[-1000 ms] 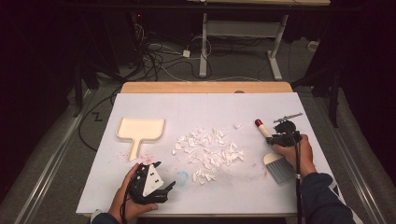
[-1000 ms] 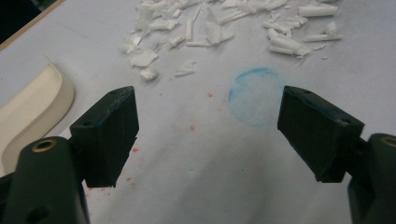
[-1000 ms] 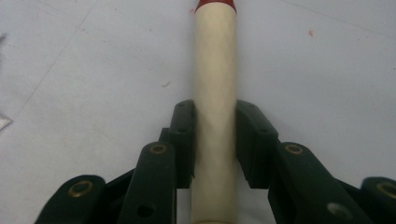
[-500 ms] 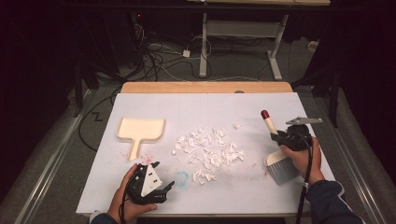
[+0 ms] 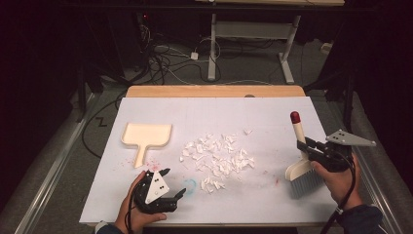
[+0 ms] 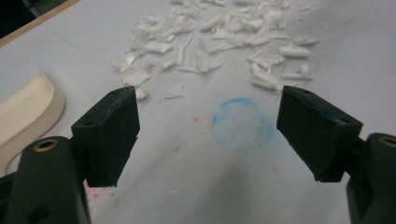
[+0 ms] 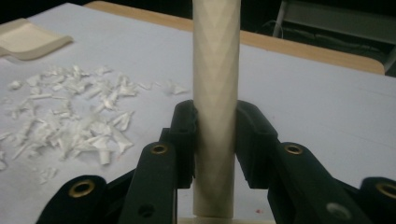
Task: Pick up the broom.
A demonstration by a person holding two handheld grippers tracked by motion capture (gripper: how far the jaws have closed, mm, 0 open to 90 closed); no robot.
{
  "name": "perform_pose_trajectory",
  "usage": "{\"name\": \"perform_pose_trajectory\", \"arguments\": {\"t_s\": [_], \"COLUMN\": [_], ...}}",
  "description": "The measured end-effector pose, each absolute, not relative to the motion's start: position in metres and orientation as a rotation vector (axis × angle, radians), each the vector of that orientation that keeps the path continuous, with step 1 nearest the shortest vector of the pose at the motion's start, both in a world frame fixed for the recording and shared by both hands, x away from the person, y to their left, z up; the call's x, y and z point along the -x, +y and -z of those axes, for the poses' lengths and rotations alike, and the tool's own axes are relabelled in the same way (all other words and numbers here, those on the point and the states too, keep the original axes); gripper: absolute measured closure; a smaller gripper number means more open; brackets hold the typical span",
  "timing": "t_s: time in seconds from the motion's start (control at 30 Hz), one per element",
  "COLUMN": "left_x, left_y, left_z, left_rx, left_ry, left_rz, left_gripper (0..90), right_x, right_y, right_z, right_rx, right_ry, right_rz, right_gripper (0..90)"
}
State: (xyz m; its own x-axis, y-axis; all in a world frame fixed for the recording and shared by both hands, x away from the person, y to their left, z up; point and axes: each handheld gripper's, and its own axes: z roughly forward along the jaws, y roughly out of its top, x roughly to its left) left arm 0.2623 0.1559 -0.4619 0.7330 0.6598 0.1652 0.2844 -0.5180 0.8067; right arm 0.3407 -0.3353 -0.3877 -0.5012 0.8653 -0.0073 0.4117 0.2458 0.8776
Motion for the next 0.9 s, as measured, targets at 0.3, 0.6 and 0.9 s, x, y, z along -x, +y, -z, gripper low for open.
{"name": "perform_pose_trajectory", "arguments": {"t_s": [0.3,0.6,0.9], "left_x": [-0.264,-0.271,-0.289], "left_y": [0.097,-0.007,-0.038], "left_z": [0.431,0.408,0.425], "left_rx": [-2.023,-1.948,-1.873], "left_ry": [0.617,0.458,0.569], "left_rz": [-0.385,-0.231,-0.16], "left_gripper": [20.7,22.5,37.8], "right_x": [-0.32,-0.305,-0.288], "right_y": [-0.314,-0.272,-0.235], "right_z": [0.365,0.354,0.353], "right_rx": [-1.066,-0.937,-0.829], "right_ry": [1.995,2.008,2.019], "right_rz": [-1.258,-1.297,-1.317], "right_gripper": [71.9,71.8,71.8]}}
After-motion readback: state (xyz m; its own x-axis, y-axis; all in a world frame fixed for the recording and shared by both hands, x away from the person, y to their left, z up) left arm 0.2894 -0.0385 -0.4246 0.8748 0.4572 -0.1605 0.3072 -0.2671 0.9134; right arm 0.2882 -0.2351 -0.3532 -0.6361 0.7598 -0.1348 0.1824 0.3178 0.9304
